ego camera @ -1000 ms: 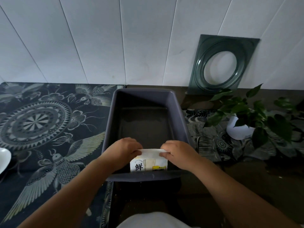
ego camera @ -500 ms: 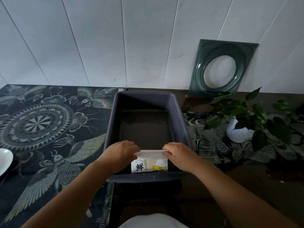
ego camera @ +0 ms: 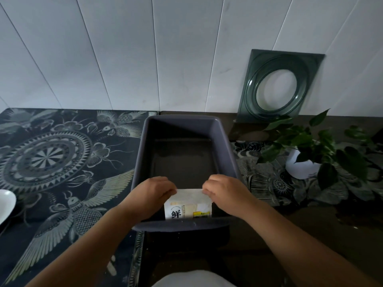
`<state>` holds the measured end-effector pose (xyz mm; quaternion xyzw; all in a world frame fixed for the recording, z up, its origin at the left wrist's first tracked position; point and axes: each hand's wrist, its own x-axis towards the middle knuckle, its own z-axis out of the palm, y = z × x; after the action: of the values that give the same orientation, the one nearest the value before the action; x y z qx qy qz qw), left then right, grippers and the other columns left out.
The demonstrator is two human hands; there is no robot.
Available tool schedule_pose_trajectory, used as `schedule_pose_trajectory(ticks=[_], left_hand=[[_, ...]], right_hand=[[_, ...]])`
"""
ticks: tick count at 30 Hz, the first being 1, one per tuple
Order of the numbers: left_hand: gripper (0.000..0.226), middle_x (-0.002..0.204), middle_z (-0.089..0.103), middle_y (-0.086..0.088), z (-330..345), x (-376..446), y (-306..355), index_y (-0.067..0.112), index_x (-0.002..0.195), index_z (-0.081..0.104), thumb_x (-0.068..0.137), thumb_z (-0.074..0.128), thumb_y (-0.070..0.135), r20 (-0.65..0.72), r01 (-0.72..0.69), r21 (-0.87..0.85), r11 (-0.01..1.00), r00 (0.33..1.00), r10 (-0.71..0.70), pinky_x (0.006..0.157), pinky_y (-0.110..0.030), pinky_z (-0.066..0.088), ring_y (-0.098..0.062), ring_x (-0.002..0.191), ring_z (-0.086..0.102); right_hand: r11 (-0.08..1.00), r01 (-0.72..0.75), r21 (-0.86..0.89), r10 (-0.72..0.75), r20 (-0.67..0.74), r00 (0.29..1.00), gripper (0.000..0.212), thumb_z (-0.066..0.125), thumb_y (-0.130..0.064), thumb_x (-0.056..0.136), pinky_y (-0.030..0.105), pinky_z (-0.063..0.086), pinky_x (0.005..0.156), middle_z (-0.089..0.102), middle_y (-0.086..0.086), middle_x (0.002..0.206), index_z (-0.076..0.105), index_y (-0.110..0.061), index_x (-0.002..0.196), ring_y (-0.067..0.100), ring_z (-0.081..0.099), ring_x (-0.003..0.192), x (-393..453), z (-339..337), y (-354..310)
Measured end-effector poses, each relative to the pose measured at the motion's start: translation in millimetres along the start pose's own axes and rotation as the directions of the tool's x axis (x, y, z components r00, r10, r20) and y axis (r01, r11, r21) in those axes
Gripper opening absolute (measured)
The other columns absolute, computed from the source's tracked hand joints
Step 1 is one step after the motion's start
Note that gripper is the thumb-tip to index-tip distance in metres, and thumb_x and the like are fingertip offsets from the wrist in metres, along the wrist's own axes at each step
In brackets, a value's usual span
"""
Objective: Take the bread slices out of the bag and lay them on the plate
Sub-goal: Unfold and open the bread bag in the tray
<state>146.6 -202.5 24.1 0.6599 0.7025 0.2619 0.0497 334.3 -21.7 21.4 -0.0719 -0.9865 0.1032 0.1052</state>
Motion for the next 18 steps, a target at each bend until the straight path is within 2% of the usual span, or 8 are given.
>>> schedule_pose_trajectory(ticks=[3, 5, 7, 10, 13, 15, 18], left_hand=[[0.014, 0.091, 0.069, -0.001, 3, 7, -10, 0.013, 0.101, 0.071, 0.096, 0.058, 0.016, 0.051, 0.083, -0.020, 0.996, 0.995, -0.082, 0.072, -0.032, 0.055, -0.015, 0.081, 0.065], [0.021, 0.102, 0.070, 0.000, 4, 7, -12, 0.018, 0.112, 0.067, 0.095, 0.056, 0.013, 0.036, 0.122, -0.021, 0.992, 0.992, -0.122, 0.078, -0.029, 0.055, -0.014, 0.090, 0.065], [0.033, 0.107, 0.070, -0.001, 5, 4, -10, 0.022, 0.119, 0.061, 0.088, 0.062, 0.009, -0.016, 0.087, 0.048, 0.995, 0.996, -0.087, 0.075, -0.027, 0.052, -0.018, 0.093, 0.066], [0.042, 0.110, 0.068, -0.003, 9, 1, -6, 0.024, 0.117, 0.062, 0.078, 0.074, 0.016, 0.007, -0.034, 0.227, 0.973, 0.999, 0.033, 0.073, -0.037, 0.050, -0.023, 0.094, 0.062], [0.049, 0.118, 0.065, -0.004, 19, -1, -2, 0.030, 0.118, 0.060, 0.075, 0.079, 0.017, -0.048, 0.008, 0.283, 0.959, 0.999, 0.006, 0.078, -0.041, 0.047, -0.026, 0.103, 0.058], [0.046, 0.119, 0.064, -0.004, 25, -1, 2, 0.030, 0.113, 0.059, 0.074, 0.080, 0.017, -0.079, 0.019, 0.279, 0.960, 0.997, 0.003, 0.081, -0.042, 0.045, -0.027, 0.109, 0.057], [0.021, 0.119, 0.063, -0.002, 30, 3, 7, 0.030, 0.096, 0.059, 0.080, 0.072, 0.025, -0.091, 0.019, 0.266, 0.964, 0.996, 0.005, 0.083, -0.044, 0.044, -0.028, 0.116, 0.052]], right_hand=[[0.988, -0.107, 0.111, 0.098, 0.083, 0.992, 0.021, 0.053, -0.030, 0.097, 0.037, 0.051, 0.066, 0.059, -0.005, 0.084, 0.067, -0.018, 0.087, 0.015, 0.058, 0.075, 11, -3, 5], [0.971, -0.160, 0.177, 0.138, 0.126, 0.982, 0.020, 0.054, -0.031, 0.097, 0.035, 0.051, 0.069, 0.057, -0.011, 0.082, 0.068, -0.020, 0.088, 0.010, 0.058, 0.076, 15, -2, 9], [0.948, -0.208, 0.240, 0.171, 0.168, 0.971, 0.018, 0.056, -0.031, 0.097, 0.030, 0.051, 0.068, 0.057, -0.013, 0.081, 0.070, -0.022, 0.090, 0.004, 0.058, 0.075, 15, -1, 12], [0.897, -0.295, 0.329, 0.221, 0.244, 0.944, 0.016, 0.058, -0.034, 0.095, 0.024, 0.050, 0.065, 0.064, -0.010, 0.081, 0.071, -0.025, 0.091, 0.002, 0.060, 0.076, 13, 2, 15], [0.828, -0.385, 0.408, 0.279, 0.295, 0.914, 0.017, 0.059, -0.036, 0.094, 0.033, 0.053, 0.066, 0.070, -0.006, 0.080, 0.071, -0.027, 0.087, 0.007, 0.064, 0.075, 11, 2, 15], [0.786, -0.423, 0.451, 0.297, 0.325, 0.898, 0.017, 0.060, -0.036, 0.094, 0.032, 0.052, 0.066, 0.071, -0.005, 0.080, 0.071, -0.028, 0.084, 0.009, 0.065, 0.074, 10, 1, 15], [0.770, -0.436, 0.466, 0.285, 0.361, 0.888, 0.017, 0.061, -0.037, 0.093, 0.022, 0.046, 0.061, 0.070, -0.017, 0.076, 0.069, -0.034, 0.078, -0.001, 0.063, 0.071, 11, -1, 10]])
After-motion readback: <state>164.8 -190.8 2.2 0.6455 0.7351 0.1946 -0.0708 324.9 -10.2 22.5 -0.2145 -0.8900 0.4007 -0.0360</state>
